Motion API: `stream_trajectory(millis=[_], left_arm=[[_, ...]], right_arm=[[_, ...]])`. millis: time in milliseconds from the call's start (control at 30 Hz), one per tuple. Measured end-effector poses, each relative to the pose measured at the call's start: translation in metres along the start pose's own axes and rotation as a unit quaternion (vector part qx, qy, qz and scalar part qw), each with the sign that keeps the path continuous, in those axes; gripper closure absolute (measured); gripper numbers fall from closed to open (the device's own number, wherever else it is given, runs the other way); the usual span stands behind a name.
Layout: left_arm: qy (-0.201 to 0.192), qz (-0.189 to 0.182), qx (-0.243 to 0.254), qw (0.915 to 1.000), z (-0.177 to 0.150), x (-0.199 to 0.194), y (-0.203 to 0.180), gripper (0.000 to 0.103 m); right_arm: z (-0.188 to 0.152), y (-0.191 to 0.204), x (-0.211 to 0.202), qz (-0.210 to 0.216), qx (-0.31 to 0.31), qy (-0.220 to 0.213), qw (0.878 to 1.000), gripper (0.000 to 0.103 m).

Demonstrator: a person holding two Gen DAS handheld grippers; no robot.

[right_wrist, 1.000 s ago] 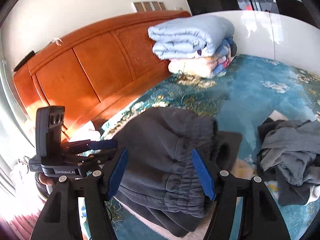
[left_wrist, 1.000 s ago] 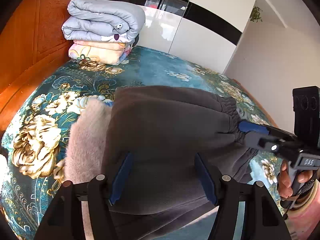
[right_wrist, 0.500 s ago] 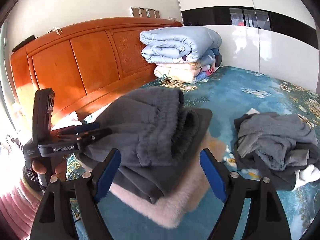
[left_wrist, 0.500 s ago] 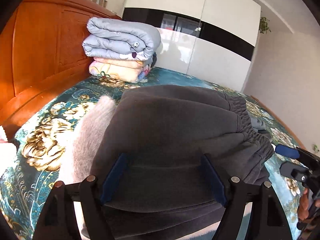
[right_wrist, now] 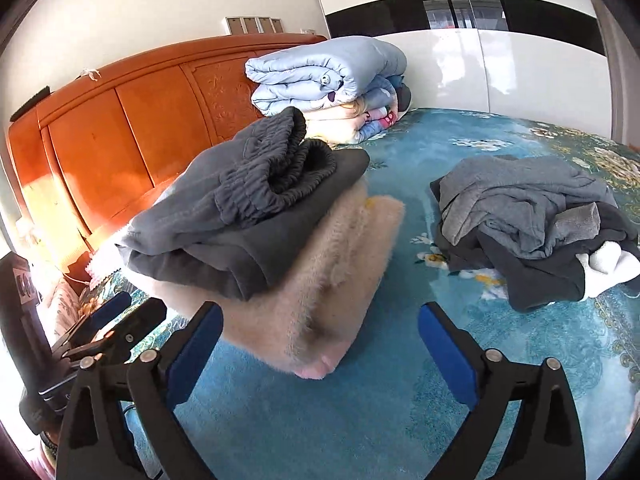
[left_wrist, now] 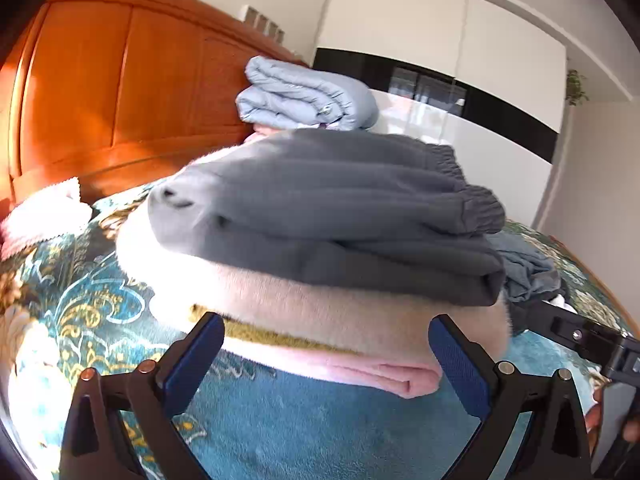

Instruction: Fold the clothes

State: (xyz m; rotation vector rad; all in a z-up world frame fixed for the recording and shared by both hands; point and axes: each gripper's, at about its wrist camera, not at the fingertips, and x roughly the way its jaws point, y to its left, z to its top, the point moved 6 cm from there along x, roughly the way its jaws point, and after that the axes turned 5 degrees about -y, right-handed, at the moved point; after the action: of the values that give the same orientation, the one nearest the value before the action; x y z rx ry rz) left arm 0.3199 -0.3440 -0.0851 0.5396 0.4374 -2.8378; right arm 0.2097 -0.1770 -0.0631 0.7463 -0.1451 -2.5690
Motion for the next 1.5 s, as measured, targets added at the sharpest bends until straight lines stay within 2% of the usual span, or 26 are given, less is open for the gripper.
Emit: stream_trajectory(millis=[100, 200, 300, 400, 467, 600, 933, 1200, 1333, 1500], left_arm=[[-0.025, 0.046, -0.054, 0.9972, -0.009, -0.003, 0.012, 0.0], [-0.034, 0.086, -0.051, 0.9945, -0.019, -0.001, 0.017, 0.0], [-0.02, 0.116, -0.035, 0.9924, -0.032, 0.005, 0.017, 0.0], [-0.028, 0.166, -0.018, 0.9855, -0.042, 0.005, 0.018, 0.0], [-0.03, 0.187, -0.011, 0.9818, -0.044, 0.003, 0.02, 0.0], [-0.035, 0.188, -0.003, 0.9816, -0.044, 0.005, 0.02, 0.0], [-0.076, 0.197, 0.026, 0.9771, -0.042, -0.007, 0.004, 0.0], [-0.062, 0.204, 0.023, 0.9768, -0.046, -0.005, 0.006, 0.0], [-0.066, 0.214, 0.033, 0.974, -0.046, -0.007, 0.002, 0.0], [-0.049, 0.224, 0.056, 0.9717, -0.047, 0.001, -0.004, 0.0]], right_arm=[[-0.016, -0.007, 0.003, -0.014, 0.004, 0.0, 1.0, 0.0], [-0.026, -0.011, 0.004, -0.026, -0.002, -0.013, 1.0, 0.0], [-0.029, -0.009, 0.002, -0.023, -0.008, -0.044, 0.999, 0.0], [-0.036, -0.005, -0.002, -0.032, -0.022, -0.079, 0.996, 0.0], [-0.045, -0.003, 0.0, -0.041, -0.029, -0.084, 0.995, 0.0], [-0.055, 0.002, 0.008, -0.042, -0.045, -0.077, 0.995, 0.0], [-0.057, -0.003, -0.005, -0.061, -0.037, -0.118, 0.99, 0.0], [-0.057, -0.001, -0.011, -0.055, -0.044, -0.131, 0.989, 0.0], [-0.057, 0.003, -0.012, -0.055, -0.055, -0.134, 0.988, 0.0], [-0.057, 0.007, -0.017, -0.057, -0.064, -0.145, 0.986, 0.0]])
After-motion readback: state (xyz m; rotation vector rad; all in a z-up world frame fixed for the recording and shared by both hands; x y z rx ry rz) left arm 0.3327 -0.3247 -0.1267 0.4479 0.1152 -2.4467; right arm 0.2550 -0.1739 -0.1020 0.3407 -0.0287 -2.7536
